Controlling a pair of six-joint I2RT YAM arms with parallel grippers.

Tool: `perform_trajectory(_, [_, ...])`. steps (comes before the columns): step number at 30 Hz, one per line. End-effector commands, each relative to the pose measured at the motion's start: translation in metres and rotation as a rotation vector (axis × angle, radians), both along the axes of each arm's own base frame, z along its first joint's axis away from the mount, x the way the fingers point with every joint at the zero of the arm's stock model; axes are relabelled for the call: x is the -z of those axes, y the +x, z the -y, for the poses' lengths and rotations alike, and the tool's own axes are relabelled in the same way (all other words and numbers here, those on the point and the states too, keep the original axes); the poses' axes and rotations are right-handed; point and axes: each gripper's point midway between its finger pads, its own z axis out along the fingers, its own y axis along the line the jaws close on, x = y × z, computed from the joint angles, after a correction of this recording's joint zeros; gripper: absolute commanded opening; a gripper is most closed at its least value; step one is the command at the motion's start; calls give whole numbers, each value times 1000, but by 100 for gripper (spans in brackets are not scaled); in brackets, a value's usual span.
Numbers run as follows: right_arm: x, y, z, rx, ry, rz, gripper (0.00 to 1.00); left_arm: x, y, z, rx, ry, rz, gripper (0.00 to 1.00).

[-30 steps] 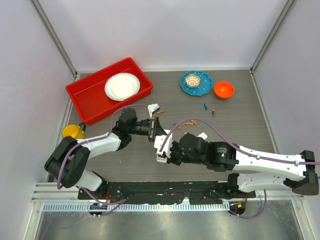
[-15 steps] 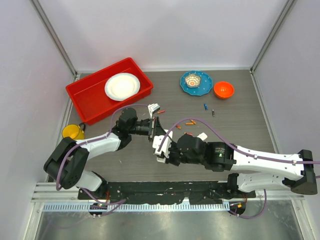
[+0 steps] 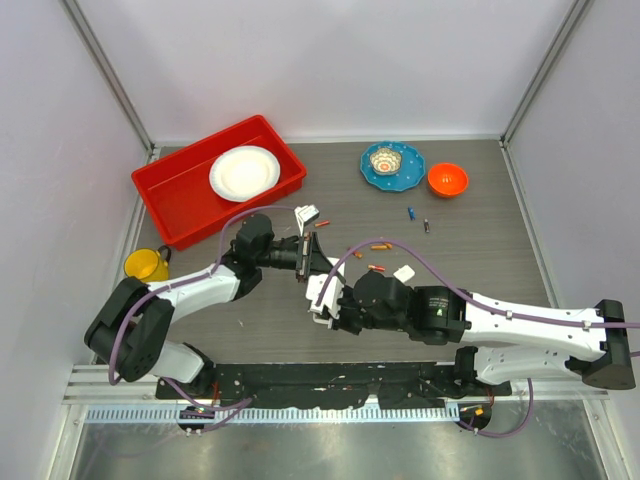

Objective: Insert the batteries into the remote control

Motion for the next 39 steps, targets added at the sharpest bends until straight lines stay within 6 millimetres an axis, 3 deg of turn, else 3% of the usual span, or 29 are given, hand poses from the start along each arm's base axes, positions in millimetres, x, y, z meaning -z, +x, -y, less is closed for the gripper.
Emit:
perform_trajectory(1, [-3,-3,6,-6,-2,1,1,-29,1,2,10,-58,83,0])
perform_trajectory(17, [16,-5,22,-22,-149,8,1,-44,-1,1,19,-76,103,0])
perform_trajectory(27, [33,-15,21,-62,-264,47,1,-43,-1,1,22,-63,100,0])
perform_trajectory(39, [39,-17,27,-62,-309,56,1,-44,-1,1,28,-47,120,0])
